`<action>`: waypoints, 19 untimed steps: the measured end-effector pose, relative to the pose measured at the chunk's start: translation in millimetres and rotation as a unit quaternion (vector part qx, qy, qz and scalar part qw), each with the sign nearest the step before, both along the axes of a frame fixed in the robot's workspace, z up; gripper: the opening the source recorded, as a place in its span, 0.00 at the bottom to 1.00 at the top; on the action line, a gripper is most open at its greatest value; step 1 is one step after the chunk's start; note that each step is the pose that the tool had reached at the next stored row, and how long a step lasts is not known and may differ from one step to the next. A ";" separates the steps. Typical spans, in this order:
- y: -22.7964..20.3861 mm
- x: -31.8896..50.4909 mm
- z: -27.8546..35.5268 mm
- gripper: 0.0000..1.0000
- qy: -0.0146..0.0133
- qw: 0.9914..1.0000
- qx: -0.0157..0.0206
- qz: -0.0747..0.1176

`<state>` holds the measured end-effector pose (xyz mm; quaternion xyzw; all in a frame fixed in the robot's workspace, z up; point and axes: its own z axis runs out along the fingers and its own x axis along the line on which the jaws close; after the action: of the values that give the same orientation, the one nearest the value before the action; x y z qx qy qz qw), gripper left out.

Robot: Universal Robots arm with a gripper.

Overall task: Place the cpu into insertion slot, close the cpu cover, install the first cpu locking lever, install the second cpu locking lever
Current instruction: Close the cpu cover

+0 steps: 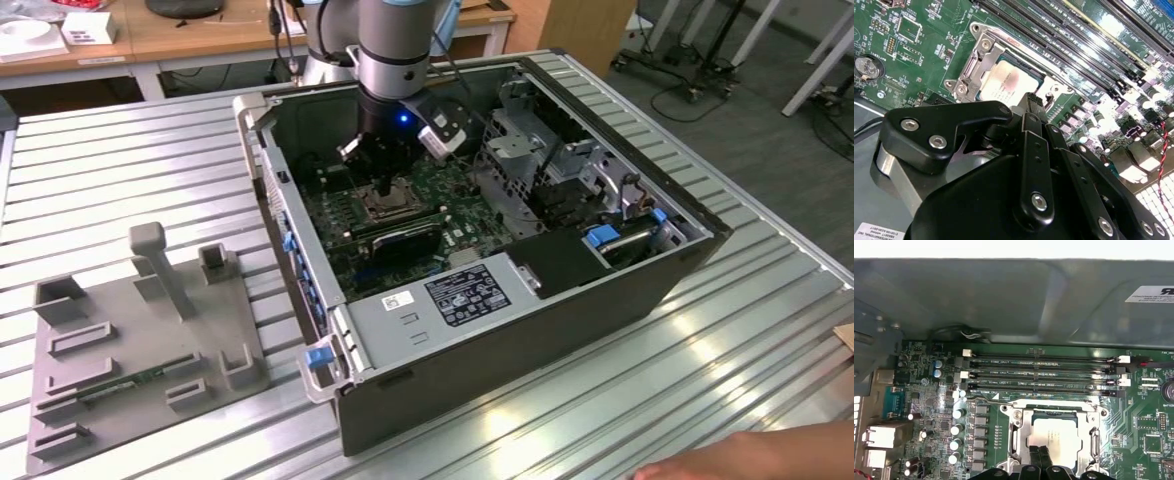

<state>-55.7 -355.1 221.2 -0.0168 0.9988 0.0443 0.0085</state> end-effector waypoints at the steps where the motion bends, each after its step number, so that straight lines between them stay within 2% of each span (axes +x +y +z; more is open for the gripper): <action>1: 0.0 0.0 -0.4 0.10 -0.001 1.000 0.000 0.000; 7: 0.3 2.5 -2.3 0.10 -0.001 1.000 0.000 0.000; 13: 2.6 6.2 -2.8 0.10 -0.001 1.000 0.000 0.000; 19: 3.7 13.3 -2.9 0.10 -0.001 1.000 0.000 0.000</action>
<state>-42.4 -351.4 218.3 -0.0164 0.9988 0.0447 0.0095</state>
